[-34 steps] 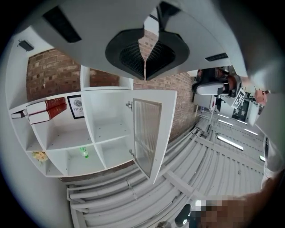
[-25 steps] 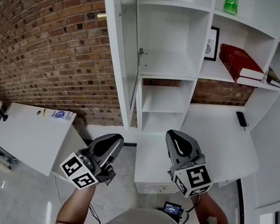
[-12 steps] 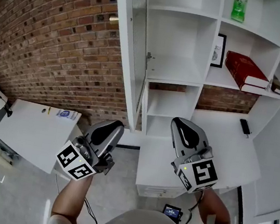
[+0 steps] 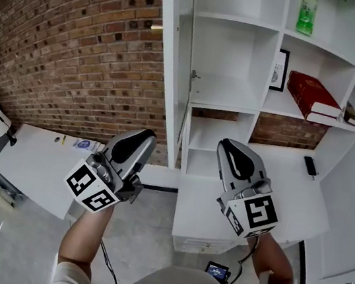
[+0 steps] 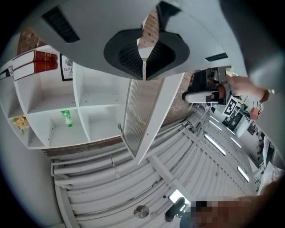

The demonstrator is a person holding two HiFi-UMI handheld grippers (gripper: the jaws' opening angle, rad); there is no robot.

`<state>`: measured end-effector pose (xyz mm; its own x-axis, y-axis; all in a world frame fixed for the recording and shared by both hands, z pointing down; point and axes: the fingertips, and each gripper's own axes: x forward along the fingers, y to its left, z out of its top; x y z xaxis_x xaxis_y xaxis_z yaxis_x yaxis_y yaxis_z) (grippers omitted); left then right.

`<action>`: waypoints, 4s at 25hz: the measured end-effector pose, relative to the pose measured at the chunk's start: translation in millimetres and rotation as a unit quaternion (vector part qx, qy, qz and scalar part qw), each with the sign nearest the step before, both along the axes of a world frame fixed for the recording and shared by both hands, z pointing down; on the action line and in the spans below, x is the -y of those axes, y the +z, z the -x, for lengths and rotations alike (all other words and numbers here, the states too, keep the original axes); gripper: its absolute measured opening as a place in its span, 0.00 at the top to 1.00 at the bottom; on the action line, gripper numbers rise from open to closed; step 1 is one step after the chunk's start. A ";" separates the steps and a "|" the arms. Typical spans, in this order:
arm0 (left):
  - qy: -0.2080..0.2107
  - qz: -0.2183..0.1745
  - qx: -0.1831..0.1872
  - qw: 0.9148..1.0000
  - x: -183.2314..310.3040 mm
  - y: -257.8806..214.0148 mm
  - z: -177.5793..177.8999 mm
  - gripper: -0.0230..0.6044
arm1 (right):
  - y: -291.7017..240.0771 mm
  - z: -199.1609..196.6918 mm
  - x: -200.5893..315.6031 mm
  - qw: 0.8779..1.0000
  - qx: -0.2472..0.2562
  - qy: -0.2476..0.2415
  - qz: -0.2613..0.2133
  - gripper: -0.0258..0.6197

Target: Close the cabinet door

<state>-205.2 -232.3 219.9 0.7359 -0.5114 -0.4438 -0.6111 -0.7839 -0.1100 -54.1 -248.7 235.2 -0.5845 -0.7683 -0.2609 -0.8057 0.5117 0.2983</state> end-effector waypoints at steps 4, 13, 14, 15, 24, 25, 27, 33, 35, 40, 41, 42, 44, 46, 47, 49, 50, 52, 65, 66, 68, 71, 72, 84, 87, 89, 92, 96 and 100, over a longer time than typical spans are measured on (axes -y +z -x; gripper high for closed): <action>0.003 -0.009 -0.011 1.000 3.0 -18.4 3.0 0.91 | -6.3 5.3 -0.9 1.000 -0.006 -0.003 -0.007 0.91; 0.005 -0.033 -0.009 0.999 7.8 -58.4 1.7 0.91 | -29.4 15.1 -2.6 1.000 -0.005 -0.012 -0.025 0.91; 0.006 -0.037 -0.009 0.999 7.9 -64.5 1.4 0.91 | -32.3 16.8 -3.1 1.000 -0.006 -0.013 -0.028 0.91; 0.006 -0.040 -0.008 0.999 7.8 -70.0 0.7 0.91 | -34.7 18.5 -3.7 0.999 -0.007 -0.014 -0.030 0.91; 0.003 -0.056 -0.028 0.998 19.1 -113.6 7.4 0.91 | -52.2 30.0 -12.1 0.998 -0.018 -0.022 -0.055 0.91; 0.002 -0.057 -0.029 0.998 20.3 -117.4 8.9 0.90 | -54.9 31.2 -13.2 0.998 -0.019 -0.022 -0.059 0.91; 0.002 -0.059 -0.029 0.998 22.9 -123.4 10.5 0.90 | -59.5 34.1 -14.3 0.997 -0.022 -0.022 -0.065 0.91; 0.022 -0.068 -0.031 0.997 25.8 -144.8 11.5 0.84 | -78.1 43.5 -20.3 0.995 -0.024 -0.018 -0.093 0.91; 0.029 -0.073 -0.031 0.996 26.1 -153.3 12.1 0.82 | -85.5 46.5 -21.9 0.995 -0.021 -0.016 -0.100 0.91; 0.051 -0.065 -0.042 0.996 35.5 -170.1 13.2 0.78 | -93.7 56.4 -24.6 0.994 -0.022 -0.013 -0.111 0.91; 0.055 -0.064 -0.044 0.996 37.7 -172.9 13.1 0.78 | -95.3 58.9 -25.2 0.993 -0.022 -0.013 -0.113 0.91; 0.059 -0.064 -0.045 0.995 39.2 -175.7 12.7 0.77 | -97.5 61.3 -26.2 0.993 -0.021 -0.013 -0.116 0.91; 0.071 -0.067 -0.045 0.994 40.5 -181.0 11.0 0.76 | -103.5 66.0 -29.0 0.992 -0.019 -0.012 -0.126 0.91; 0.085 -0.070 -0.043 0.993 40.9 -185.5 8.1 0.75 | -109.5 71.9 -31.8 0.991 -0.019 -0.011 -0.134 0.91; 0.090 -0.071 -0.041 0.993 41.3 -187.2 6.4 0.75 | -111.0 76.0 -32.5 0.991 -0.022 -0.012 -0.132 0.89; 0.100 -0.070 -0.035 0.992 43.0 -189.3 2.7 0.75 | -111.1 85.8 -31.1 0.992 -0.033 -0.015 -0.121 0.82; 0.104 -0.068 -0.032 0.992 44.2 -190.2 0.7 0.75 | -111.1 90.4 -29.2 0.992 -0.037 -0.016 -0.116 0.81; 0.112 -0.064 -0.029 0.991 46.6 -191.5 -2.7 0.75 | -111.3 97.5 -25.5 0.993 -0.039 -0.017 -0.110 0.79; 0.166 -0.075 -0.019 0.983 44.3 -192.8 -7.8 0.77 | -94.1 119.2 -10.4 0.995 -0.046 -0.017 -0.092 0.79; 0.167 -0.076 -0.016 0.983 44.0 -192.9 -8.1 0.77 | -93.6 119.8 -9.7 0.995 -0.045 -0.017 -0.092 0.79; 0.172 -0.076 -0.011 0.982 43.2 -193.1 -8.4 0.79 | -93.8 120.5 -9.2 0.995 -0.042 -0.015 -0.094 0.79; 0.175 -0.070 -0.012 0.982 43.2 -193.2 -7.3 0.80 | -94.0 122.0 -9.4 0.994 -0.043 -0.007 -0.100 0.79; 0.174 -0.067 -0.011 0.982 43.4 -193.3 -7.0 0.82 | -94.1 122.4 -9.7 0.994 -0.043 -0.004 -0.102 0.79; 0.153 -0.065 -0.004 0.986 42.2 -196.6 -37.1 0.83 | -96.6 91.1 -8.2 0.993 -0.031 0.025 -0.110 0.79; 0.140 -0.071 -0.002 0.988 41.2 -197.9 -52.4 0.83 | -98.2 74.9 -7.4 0.993 -0.029 0.029 -0.113 0.79; 0.129 -0.074 0.001 0.989 40.8 -198.3 -63.2 0.83 | -98.4 63.4 -6.2 0.993 -0.028 0.030 -0.114 0.79; 0.115 -0.078 0.006 0.990 40.9 -197.0 -80.4 0.84 | -97.2 45.1 -4.3 0.993 -0.028 0.029 -0.114 0.79; 0.097 -0.082 0.012 0.992 42.5 -196.8 -102.7 0.84 | -97.3 20.2 -0.2 0.993 -0.030 0.027 -0.115 0.79; 0.083 -0.086 0.022 0.993 46.4 -196.6 -126.6 0.84 | -97.9 -5.5 6.8 0.993 -0.024 0.025 -0.112 0.79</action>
<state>-78.6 -278.7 23.3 0.8243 -0.3012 -0.4793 -0.4666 -0.8409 -0.2741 -48.6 -255.5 137.4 -0.5637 -0.7217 -0.4016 -0.8101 0.3883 0.4393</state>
